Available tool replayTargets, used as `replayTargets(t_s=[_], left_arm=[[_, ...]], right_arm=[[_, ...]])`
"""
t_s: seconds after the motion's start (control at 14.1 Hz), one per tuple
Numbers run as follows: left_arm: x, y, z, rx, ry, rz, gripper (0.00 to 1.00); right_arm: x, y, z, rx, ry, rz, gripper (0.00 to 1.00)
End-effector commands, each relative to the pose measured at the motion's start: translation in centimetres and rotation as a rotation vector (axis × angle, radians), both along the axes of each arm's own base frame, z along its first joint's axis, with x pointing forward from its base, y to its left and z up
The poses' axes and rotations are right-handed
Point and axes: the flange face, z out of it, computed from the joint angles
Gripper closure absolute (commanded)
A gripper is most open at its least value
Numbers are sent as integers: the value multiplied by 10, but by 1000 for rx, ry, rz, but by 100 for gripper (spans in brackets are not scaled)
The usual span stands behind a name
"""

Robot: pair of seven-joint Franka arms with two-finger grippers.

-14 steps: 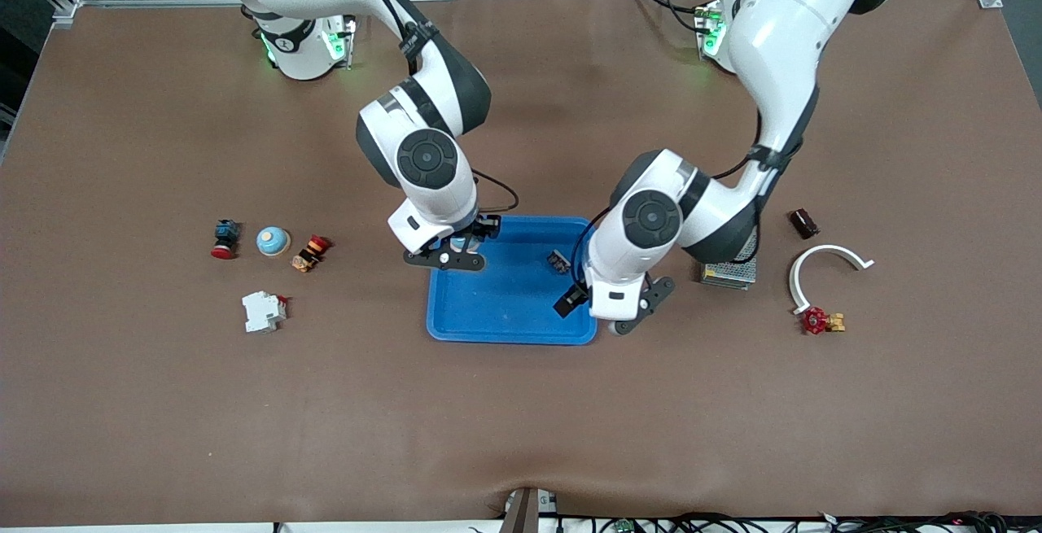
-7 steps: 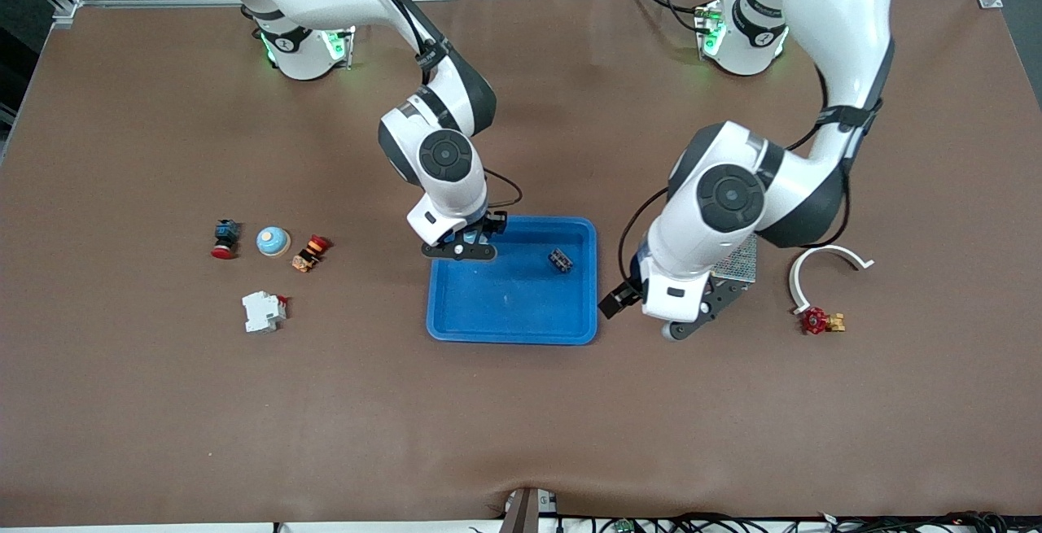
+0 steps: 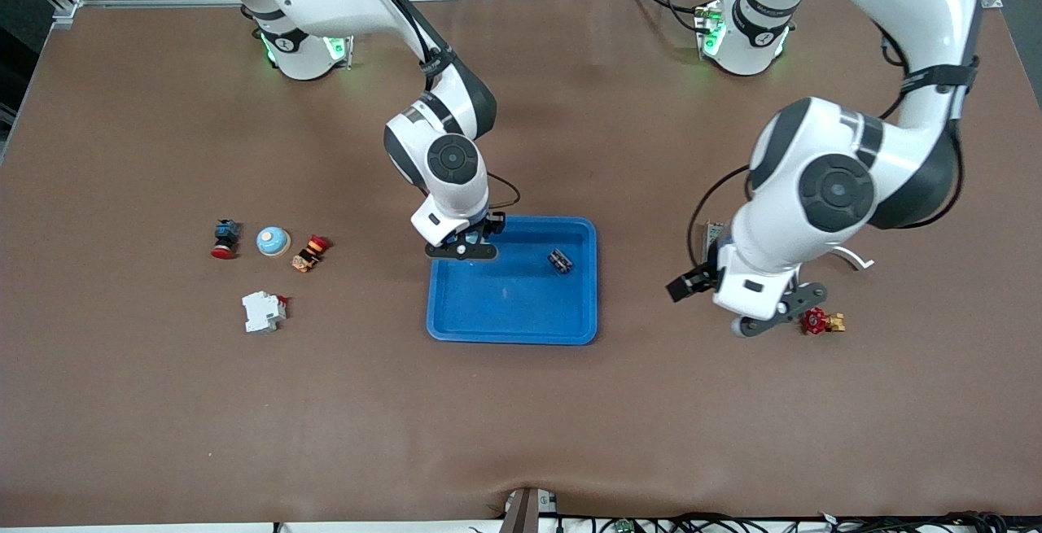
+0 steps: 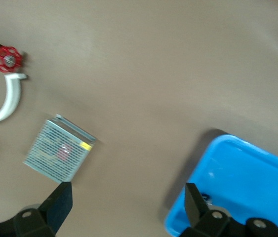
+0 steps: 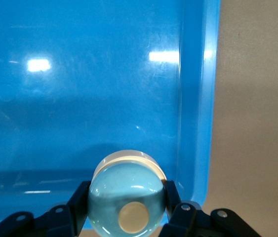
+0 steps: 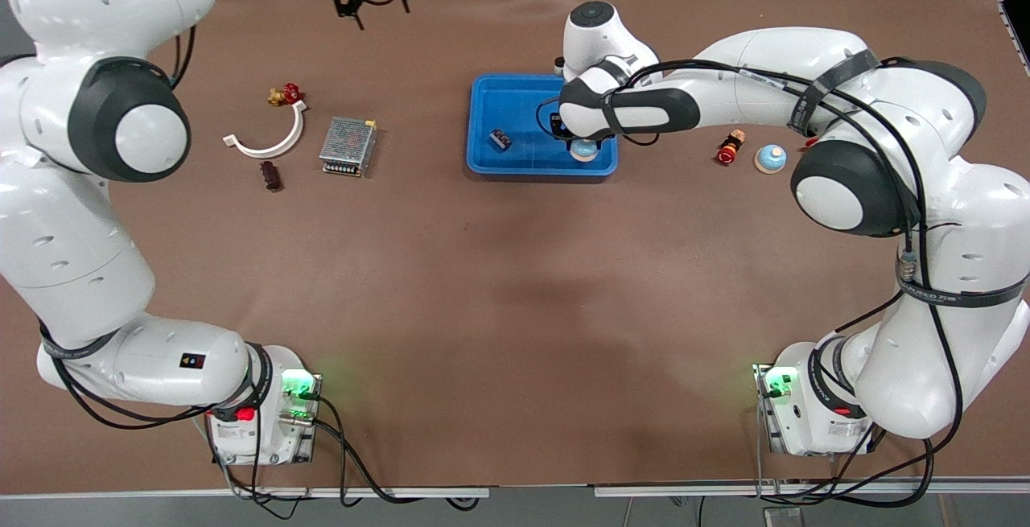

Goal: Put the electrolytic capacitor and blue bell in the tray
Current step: 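Open the left gripper to drop the capacitor into the tray, then lower the bell into the tray with the right gripper while the left gripper returns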

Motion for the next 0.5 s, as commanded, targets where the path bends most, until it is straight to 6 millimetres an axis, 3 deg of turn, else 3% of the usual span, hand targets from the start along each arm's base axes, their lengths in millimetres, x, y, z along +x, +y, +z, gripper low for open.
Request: replayTargets(t_s=[0.0, 0.43], left_arm=[[-17, 23, -11, 37, 36, -36, 0], [-31, 70, -54, 158, 102, -33, 0]], right_arm=[[6, -3, -12, -8, -28, -4, 60], [10, -1, -20, 1, -46, -1, 60]])
